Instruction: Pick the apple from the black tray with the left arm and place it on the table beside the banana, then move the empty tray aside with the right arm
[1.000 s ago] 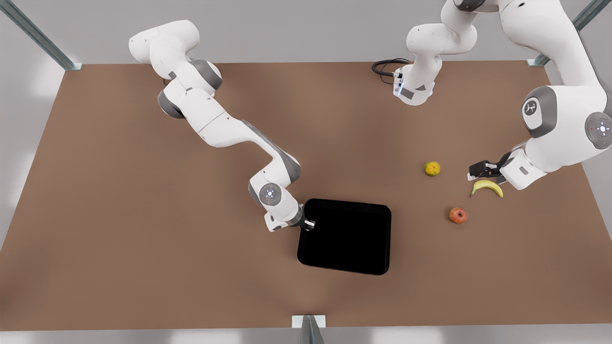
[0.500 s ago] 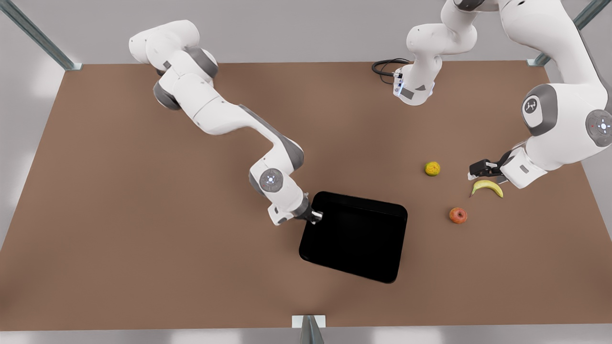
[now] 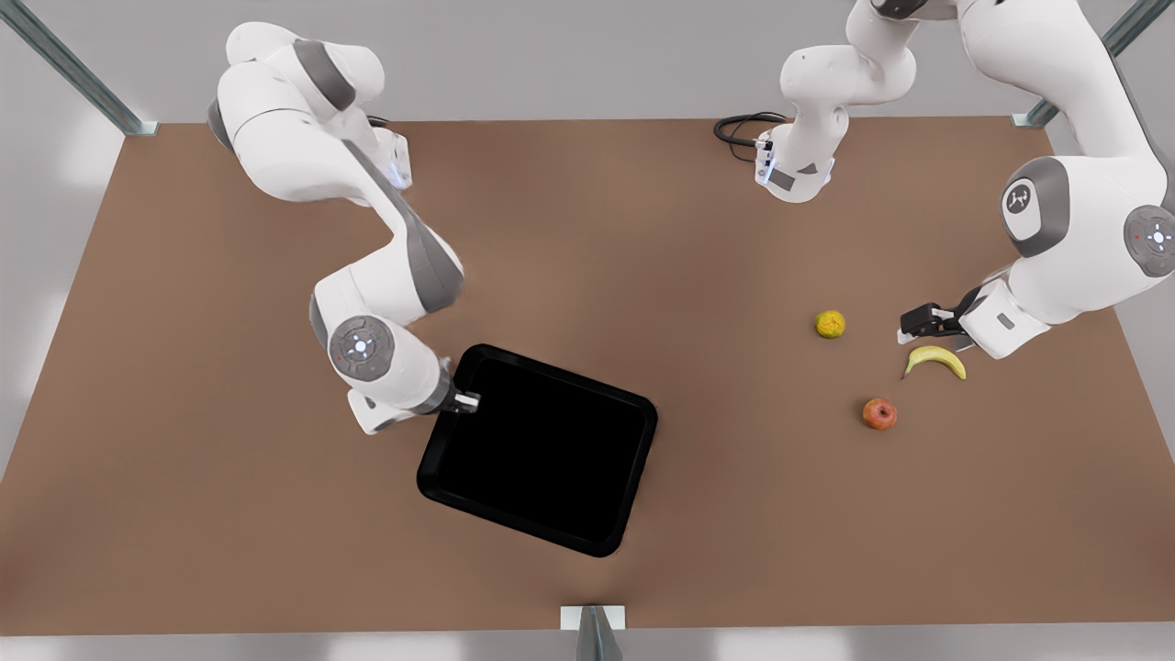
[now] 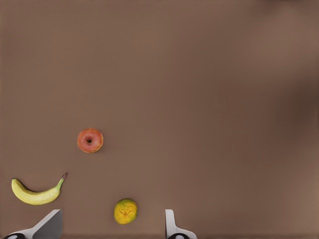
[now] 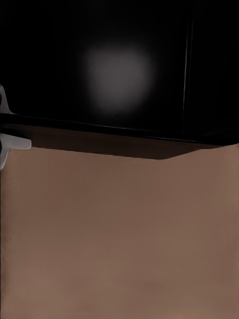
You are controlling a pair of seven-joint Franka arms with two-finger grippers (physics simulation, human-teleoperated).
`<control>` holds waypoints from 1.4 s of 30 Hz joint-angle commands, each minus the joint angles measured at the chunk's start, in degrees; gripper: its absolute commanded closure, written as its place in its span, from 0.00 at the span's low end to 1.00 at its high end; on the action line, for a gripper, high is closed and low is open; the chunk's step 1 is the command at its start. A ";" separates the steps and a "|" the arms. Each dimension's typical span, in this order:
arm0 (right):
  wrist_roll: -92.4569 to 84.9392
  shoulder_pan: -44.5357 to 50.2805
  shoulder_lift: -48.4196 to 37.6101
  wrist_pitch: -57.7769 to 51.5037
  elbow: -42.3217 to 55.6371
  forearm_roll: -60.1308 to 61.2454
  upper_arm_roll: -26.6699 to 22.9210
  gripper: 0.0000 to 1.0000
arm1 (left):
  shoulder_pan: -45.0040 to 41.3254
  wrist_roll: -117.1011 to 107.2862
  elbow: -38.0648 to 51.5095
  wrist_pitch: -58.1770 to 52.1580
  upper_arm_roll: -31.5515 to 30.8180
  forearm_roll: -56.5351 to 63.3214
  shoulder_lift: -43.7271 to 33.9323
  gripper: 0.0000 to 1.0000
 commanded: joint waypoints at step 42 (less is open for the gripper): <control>-70.50 -9.33 1.90 -8.30 0.02 0.29 -25.63 0.00 | -0.16 -0.07 -0.32 0.31 -0.06 0.21 -0.52 0.00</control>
